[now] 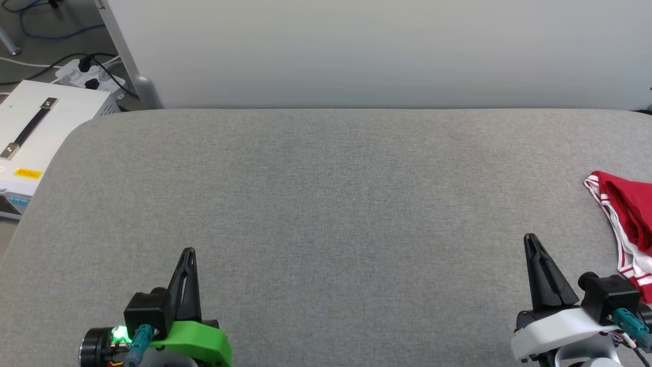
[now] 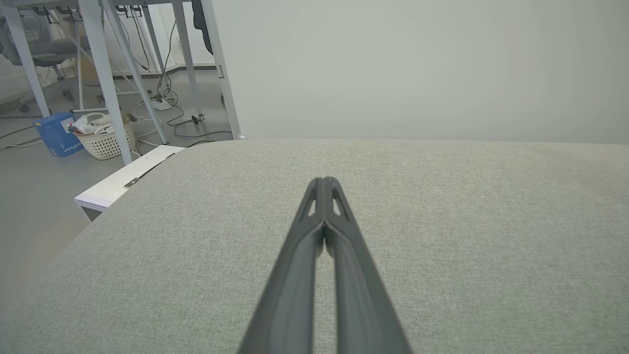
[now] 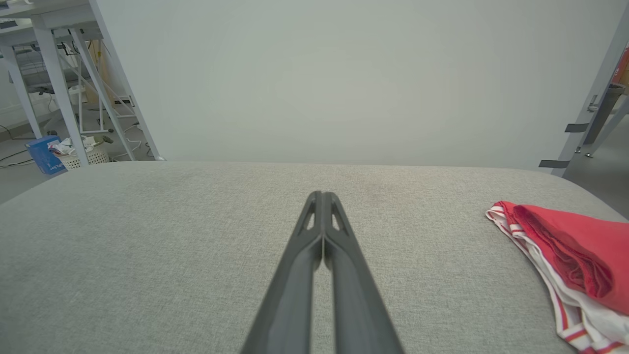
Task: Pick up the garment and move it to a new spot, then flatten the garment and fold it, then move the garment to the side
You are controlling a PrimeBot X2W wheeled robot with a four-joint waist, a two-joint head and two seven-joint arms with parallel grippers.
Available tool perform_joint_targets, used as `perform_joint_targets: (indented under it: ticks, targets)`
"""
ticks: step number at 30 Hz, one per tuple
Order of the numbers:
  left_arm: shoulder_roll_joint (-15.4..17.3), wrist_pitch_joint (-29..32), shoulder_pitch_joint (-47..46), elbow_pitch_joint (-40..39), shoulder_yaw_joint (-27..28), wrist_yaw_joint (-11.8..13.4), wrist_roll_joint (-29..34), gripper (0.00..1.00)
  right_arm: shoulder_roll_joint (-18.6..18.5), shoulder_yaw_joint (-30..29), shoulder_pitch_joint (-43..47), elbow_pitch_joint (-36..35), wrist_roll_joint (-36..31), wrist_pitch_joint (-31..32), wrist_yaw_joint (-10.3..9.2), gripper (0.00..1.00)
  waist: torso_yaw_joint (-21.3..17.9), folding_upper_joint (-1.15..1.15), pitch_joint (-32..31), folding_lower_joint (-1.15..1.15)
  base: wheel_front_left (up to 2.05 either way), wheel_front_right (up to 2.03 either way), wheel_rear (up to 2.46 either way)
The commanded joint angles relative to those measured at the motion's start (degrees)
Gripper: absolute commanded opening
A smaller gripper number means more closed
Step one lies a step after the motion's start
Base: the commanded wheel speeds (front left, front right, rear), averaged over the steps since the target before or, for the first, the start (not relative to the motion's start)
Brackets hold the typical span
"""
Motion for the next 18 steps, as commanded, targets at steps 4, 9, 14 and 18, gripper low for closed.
perform_joint_targets:
  ticks: [4, 9, 14, 18]
  targets:
    - [-0.4, 0.7, -0.8, -0.4, 0.2, -0.2, 0.9, 0.0, 0.2, 0.0, -0.8, -0.5, -1.2, 0.8, -0.02, 0.0, 0.0, 0.0, -0.1, 0.0, 0.0, 0.0, 0.0]
    - [-0.4, 1.3, -0.9, -0.5, 0.3, -0.2, 1.1, 0.0, 0.2, 0.1, -0.9, -0.5, -1.6, 1.4, -0.02, 0.0, -0.1, 0.0, -0.1, 0.0, 0.0, 0.0, 0.0]
    - [-0.5, 1.9, -1.1, -0.7, 0.4, -0.3, 1.3, 0.0, 0.3, 0.1, -1.0, -0.6, -2.0, 2.0, -0.02, 0.0, -0.1, 0.0, -0.2, 0.0, 0.0, 0.0, 0.0]
    - [-0.6, 2.4, -1.2, -0.8, 0.5, -0.3, 1.5, 0.0, 0.3, 0.1, -1.1, -0.7, -2.3, 2.4, -0.03, 0.0, -0.2, 0.0, -0.2, 0.0, 0.0, 0.0, 0.0]
